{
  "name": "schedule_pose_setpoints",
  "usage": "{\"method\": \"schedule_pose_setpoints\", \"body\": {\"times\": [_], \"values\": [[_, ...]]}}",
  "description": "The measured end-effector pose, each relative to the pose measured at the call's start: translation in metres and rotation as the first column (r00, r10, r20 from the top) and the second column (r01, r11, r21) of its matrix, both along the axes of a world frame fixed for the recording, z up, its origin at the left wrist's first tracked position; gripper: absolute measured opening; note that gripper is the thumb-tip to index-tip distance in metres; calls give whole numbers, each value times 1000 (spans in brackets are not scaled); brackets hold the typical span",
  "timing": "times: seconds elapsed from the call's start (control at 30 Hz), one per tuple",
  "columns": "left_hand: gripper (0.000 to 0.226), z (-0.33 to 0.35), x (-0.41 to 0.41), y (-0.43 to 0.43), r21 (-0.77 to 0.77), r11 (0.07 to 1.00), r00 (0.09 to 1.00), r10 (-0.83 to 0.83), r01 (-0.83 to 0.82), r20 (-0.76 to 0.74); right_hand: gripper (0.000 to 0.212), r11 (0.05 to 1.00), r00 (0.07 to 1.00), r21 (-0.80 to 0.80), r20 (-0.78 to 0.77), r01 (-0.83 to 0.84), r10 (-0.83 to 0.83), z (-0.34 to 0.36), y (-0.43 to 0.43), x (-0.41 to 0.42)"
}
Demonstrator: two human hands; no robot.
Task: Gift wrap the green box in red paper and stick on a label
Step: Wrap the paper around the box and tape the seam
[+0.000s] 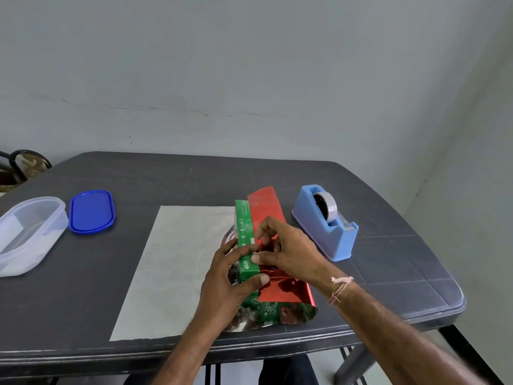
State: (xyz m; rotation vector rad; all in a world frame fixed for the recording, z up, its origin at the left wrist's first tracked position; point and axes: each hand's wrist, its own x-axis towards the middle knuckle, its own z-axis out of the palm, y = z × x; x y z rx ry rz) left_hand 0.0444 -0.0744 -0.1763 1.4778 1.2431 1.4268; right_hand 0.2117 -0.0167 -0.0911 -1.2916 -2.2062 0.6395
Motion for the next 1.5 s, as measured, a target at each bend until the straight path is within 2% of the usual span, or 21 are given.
{"method": "schedule_pose_setpoints", "body": {"times": [0.2, 0.33, 0.5, 0.67, 0.73, 0.8, 0.83, 0.9, 0.93, 1.03, 1.1, 1.13, 1.17, 1.2, 1.27, 1.33, 1.4, 1.5], "values": [[70, 0, -1, 1, -7, 1000, 1000, 11, -11, -23, 46, 996, 995, 78, 93, 35, -42, 2, 0, -8], [71, 0, -1, 1, -9, 1000, 999, 21, -22, -32, 56, 997, 984, 68, 172, 28, -39, 7, 1, -9], [74, 2, -2, 0, -14, 1000, 999, 27, -27, -33, 63, 999, 986, 38, 168, 14, -20, 8, 1, -7], [74, 6, -1, -1, -30, 1000, 999, 7, -8, -38, 65, 1000, 996, -27, 84, -6, 9, 8, 2, 0], [75, 4, -2, -2, -32, 999, 999, 8, -9, -37, 57, 996, 998, -84, -68, -11, 6, 10, 0, 3], [76, 4, -2, -2, -27, 1000, 999, -7, 6, -48, 49, 991, 963, -110, -249, 83, -108, 5, 0, 13], [74, 4, -3, -2, -24, 1000, 998, -9, 7, -58, 49, 984, 944, -82, -279, 159, -176, 0, 0, 17], [71, 6, -3, -4, -25, 1000, 997, -13, 11, -82, 58, 964, 936, -58, -231, 259, -266, -13, 1, 28], [72, 9, -3, -5, -32, 999, 995, -26, 23, -95, 65, 961, 936, -125, -228, 245, -268, -19, 1, 31], [78, 18, -9, -9, -77, 995, 993, -76, 68, -93, 76, 893, 877, -438, -383, 104, -290, -20, -3, 33], [74, 23, -27, -7, -93, 994, 995, 58, -65, -75, 81, 853, 849, -516, -414, 79, -329, -13, -1, 33], [69, 23, -42, -3, -86, 976, 973, 188, -200, -136, 83, 839, 842, -539, -414, 78, -344, -10, 1, 32], [68, 23, -59, 1, -85, 933, 912, 319, -350, -259, 86, 822, 830, -564, -419, 79, -368, -7, 3, 30], [70, 23, -76, 5, -96, 868, 806, 404, -487, -434, 87, 813, 819, -576, -425, 82, -384, -8, 6, 28], [78, 25, -106, 11, -143, 711, 562, 398, -688, -725, 88, 804, 803, -589, -440, 78, -401, -13, 11, 25], [80, 28, -126, 15, -154, 627, 420, 301, -764, -856, 81, 814, 799, -577, -457, 68, -391, -16, 14, 23], [73, 31, -137, 18, -173, 630, 388, 220, -757, -895, 74, 829, 793, -555, -473, 72, -385, -20, 18, 25], [54, 38, -146, 21, -237, 641, 451, 193, -731, -871, 68, 823, 777, -566, -494, 53, -390, -24, 19, 21]]}}
